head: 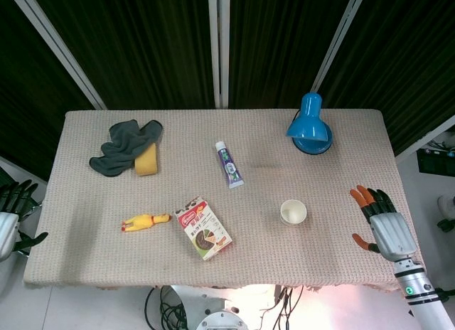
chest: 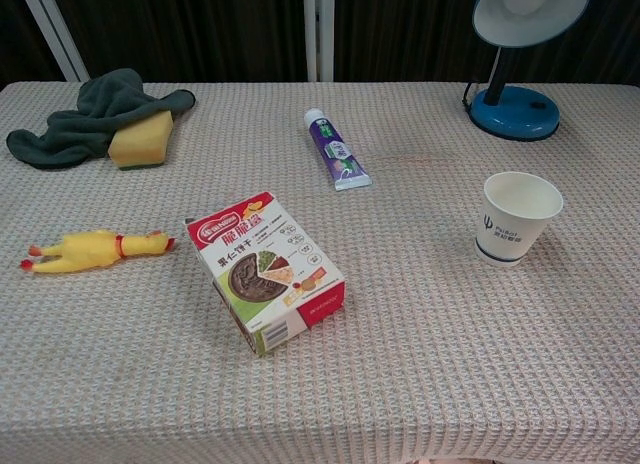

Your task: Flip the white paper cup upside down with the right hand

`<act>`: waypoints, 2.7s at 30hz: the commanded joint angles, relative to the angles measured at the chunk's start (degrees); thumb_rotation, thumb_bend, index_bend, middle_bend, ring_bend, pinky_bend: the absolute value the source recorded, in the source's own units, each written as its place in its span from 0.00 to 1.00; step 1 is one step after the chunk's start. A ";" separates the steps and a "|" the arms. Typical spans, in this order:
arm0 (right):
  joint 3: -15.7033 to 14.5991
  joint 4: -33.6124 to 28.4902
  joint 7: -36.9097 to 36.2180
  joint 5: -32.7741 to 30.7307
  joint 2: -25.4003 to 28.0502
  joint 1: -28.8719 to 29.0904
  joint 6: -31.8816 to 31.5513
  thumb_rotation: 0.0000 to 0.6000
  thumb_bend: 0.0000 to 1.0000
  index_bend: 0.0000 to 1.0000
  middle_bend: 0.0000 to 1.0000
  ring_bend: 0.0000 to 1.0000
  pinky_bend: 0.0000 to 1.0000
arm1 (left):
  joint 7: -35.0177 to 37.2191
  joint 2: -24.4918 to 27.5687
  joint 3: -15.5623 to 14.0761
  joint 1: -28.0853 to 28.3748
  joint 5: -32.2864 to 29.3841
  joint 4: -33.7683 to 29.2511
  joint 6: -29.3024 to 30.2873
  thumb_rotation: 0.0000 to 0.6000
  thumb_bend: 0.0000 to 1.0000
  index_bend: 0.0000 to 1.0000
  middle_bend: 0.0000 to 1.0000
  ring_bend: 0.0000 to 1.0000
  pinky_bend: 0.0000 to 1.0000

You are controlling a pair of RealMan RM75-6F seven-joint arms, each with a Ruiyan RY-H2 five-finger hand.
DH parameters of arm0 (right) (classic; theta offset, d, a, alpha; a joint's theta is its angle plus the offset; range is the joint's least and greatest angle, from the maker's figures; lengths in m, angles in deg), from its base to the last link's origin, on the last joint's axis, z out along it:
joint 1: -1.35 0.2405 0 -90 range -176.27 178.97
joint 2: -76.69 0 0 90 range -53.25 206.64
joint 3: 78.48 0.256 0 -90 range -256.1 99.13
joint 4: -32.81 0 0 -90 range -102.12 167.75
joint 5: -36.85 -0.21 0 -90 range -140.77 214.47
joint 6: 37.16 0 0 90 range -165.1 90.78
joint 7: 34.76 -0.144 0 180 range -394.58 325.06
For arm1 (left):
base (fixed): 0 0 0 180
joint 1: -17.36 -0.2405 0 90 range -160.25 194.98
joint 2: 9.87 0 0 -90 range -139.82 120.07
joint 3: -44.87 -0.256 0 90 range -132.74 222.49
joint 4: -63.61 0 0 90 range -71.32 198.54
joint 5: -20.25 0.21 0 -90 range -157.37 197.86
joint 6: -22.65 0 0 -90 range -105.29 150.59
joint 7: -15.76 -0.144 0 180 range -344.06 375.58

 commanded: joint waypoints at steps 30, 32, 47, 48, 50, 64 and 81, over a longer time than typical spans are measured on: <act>1.79 -5.03 25.85 -21.29 -9.51 19.74 18.26 1.00 0.18 0.00 0.04 0.00 0.00 | 1.63 0.07 0.05 -0.07 -1.08 0.95 -0.95 1.00 0.06 0.04 0.03 0.00 0.06; 1.54 -4.82 25.96 -21.45 -9.76 20.02 18.18 1.00 0.18 0.01 0.05 0.00 0.00 | 1.75 -0.08 0.02 -0.06 -1.10 1.23 -1.06 1.00 0.06 0.04 0.03 0.00 0.06; 0.75 -1.90 25.00 -21.97 -12.61 22.29 17.60 1.00 0.18 0.23 0.04 0.00 0.00 | 2.80 -0.50 0.02 -0.16 -1.68 2.43 -1.68 1.00 0.06 0.04 0.03 0.00 0.06; 0.66 -1.79 25.04 -21.96 -12.70 22.34 17.46 1.00 0.18 0.24 0.03 0.00 0.00 | 2.86 -0.50 0.04 -0.14 -1.66 2.46 -1.67 1.00 0.06 0.04 0.03 0.00 0.06; 0.52 -1.61 25.03 -21.85 -12.90 22.38 17.02 1.00 0.18 0.25 0.03 0.00 0.00 | 2.97 -0.46 0.09 -0.05 -1.60 2.48 -1.71 1.00 0.06 0.04 0.03 0.00 0.06; -0.01 -1.11 24.77 -21.76 -12.82 22.61 15.12 1.00 0.18 0.35 0.03 0.00 0.00 | 3.68 -0.59 -0.04 0.04 -1.58 2.96 -2.12 1.00 0.06 0.04 0.03 0.00 0.06; 0.56 1.42 -6.05 -12.27 -10.42 15.70 8.49 1.00 0.18 0.42 0.04 0.00 0.00 | 3.29 -0.61 -0.13 0.32 -1.62 2.98 -2.75 1.00 0.06 0.04 0.03 0.00 0.06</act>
